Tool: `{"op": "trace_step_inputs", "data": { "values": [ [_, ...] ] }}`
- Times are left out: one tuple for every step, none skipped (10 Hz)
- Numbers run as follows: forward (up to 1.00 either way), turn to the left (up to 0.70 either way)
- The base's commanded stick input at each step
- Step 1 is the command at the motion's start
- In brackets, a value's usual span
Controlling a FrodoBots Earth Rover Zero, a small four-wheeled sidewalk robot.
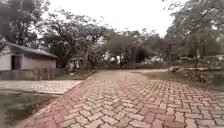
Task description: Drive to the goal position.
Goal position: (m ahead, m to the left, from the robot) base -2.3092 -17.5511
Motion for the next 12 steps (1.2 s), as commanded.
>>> {"op": "trace_step_inputs", "data": {
  "values": [
    [0.70, 0.00],
    [0.70, 0.00],
    [0.70, 0.00],
    [0.70, 0.00],
    [0.70, 0.00],
    [0.70, 0.00],
    [0.70, 0.00],
    [0.70, 0.00],
    [0.70, 0.00],
    [0.70, 0.00],
    [0.70, 0.00],
    [0.70, 0.00]
  ]
}}
